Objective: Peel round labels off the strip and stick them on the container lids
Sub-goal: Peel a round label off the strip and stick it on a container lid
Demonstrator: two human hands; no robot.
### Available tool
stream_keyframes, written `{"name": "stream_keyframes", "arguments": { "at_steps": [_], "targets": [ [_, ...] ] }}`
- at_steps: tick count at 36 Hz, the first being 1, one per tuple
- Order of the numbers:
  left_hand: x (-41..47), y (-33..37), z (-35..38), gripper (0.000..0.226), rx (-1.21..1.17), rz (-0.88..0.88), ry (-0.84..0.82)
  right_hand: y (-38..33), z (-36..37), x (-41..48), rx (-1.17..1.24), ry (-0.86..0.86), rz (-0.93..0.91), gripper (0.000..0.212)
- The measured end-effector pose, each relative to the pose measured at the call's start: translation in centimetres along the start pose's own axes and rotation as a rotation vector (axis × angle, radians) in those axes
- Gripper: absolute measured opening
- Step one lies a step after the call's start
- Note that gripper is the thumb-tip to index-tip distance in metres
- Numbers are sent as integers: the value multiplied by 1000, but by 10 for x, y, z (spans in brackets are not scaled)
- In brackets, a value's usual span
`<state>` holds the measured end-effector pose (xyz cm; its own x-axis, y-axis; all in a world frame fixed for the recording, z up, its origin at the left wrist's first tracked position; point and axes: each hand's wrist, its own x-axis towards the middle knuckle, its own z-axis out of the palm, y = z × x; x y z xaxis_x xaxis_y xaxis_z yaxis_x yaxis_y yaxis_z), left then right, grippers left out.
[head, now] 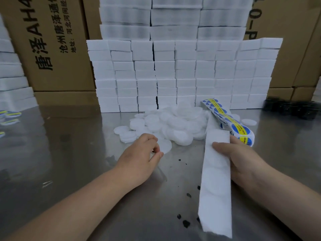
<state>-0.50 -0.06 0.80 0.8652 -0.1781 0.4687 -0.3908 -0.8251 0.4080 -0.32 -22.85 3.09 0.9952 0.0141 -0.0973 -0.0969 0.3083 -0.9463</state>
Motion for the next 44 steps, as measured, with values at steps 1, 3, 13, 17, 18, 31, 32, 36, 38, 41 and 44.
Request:
{"name": "stream_keyframes", "arguments": {
  "at_steps": [1, 3, 13, 17, 18, 31, 32, 36, 38, 41, 44],
  "targets": [
    [-1, 1, 0, 19, -7, 2, 4, 0, 1, -3, 4, -38, -12, 25],
    [-3, 4, -1, 21, -20, -4, 12, -1, 3, -7, -7, -93, -19, 29],
    [-8, 11, 0, 18, -52, 53, -7, 0, 4, -11, -365, 204, -117, 35],
    [-9, 10, 0, 18, -62, 79, -9, 0, -2, -1, -479, 309, -128, 64],
    [-9, 10, 0, 19, -82, 85, 0, 1, -3, 0, -469, 308, -128, 64],
    [1, 10, 6, 19, -589, -351, 253, 6, 4, -2, -175, 62, -280, 31],
    [2, 9, 7, 19, -585, -358, 253, 6, 5, -3, -158, 35, -290, 33],
    [4, 10, 8, 19, -614, -392, 248, 4, 4, -10, -307, -84, -367, 37],
    [4, 11, 8, 18, -643, -418, 238, 4, 1, -11, -543, -156, -418, 50],
    [4, 12, 6, 19, -676, -449, 202, 7, 1, -14, -675, -302, -442, 66],
    [3, 14, 5, 22, -679, -436, 172, 3, -4, -18, -828, -511, -402, 73]
  ]
}}
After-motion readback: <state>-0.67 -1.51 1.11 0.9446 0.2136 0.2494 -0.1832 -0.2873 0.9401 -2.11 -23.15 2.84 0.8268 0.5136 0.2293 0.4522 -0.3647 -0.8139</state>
